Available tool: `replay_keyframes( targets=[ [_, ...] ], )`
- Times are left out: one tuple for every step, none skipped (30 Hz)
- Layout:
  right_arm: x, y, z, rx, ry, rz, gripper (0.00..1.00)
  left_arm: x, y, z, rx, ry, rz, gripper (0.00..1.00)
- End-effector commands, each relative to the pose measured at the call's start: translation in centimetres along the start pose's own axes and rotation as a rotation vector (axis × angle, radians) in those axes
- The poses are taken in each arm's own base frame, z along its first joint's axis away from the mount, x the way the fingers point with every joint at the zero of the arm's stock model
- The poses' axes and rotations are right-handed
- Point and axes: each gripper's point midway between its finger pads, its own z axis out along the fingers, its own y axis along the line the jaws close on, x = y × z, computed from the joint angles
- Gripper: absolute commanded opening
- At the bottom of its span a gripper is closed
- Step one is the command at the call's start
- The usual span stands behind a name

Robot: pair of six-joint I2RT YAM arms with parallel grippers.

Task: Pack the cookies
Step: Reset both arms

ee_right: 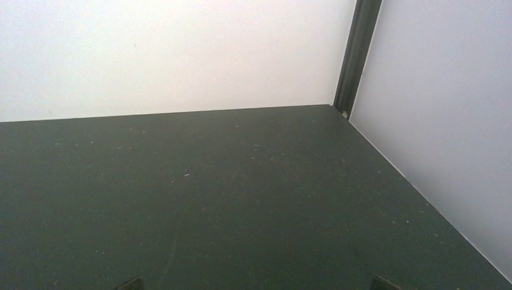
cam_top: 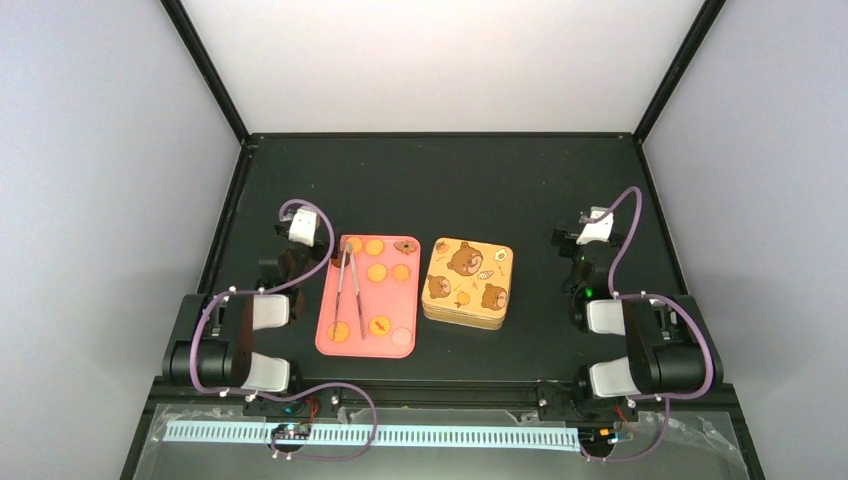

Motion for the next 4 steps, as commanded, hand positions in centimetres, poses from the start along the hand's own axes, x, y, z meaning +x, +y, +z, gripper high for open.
replay_keyframes(
  targets=[
    [-1.52, 0.11, 0.22, -0.01, -0.05, 0.021, 1.0, -1.38, 0.75, 0.26, -0.028, -0.029, -0.005, 0.99],
    [-1.55, 0.07, 0.25, -0.01, -0.05, 0.022, 1.0, -1.38, 0.76, 0.26, -0.028, -0.03, -0.006, 0.99],
    [-1.5, 0.09, 0.24, -0.011, -0.049, 0.022, 1.0, -1.4, 0.73, 0.26, -0.028, -0.03, -0.006, 0.99],
    [-1.5, 0.07, 0.19, -0.01, -0.05, 0.021, 1.0, -1.39, 0.76, 0.26, -0.028, -0.03, -0.006, 0.99]
  ],
)
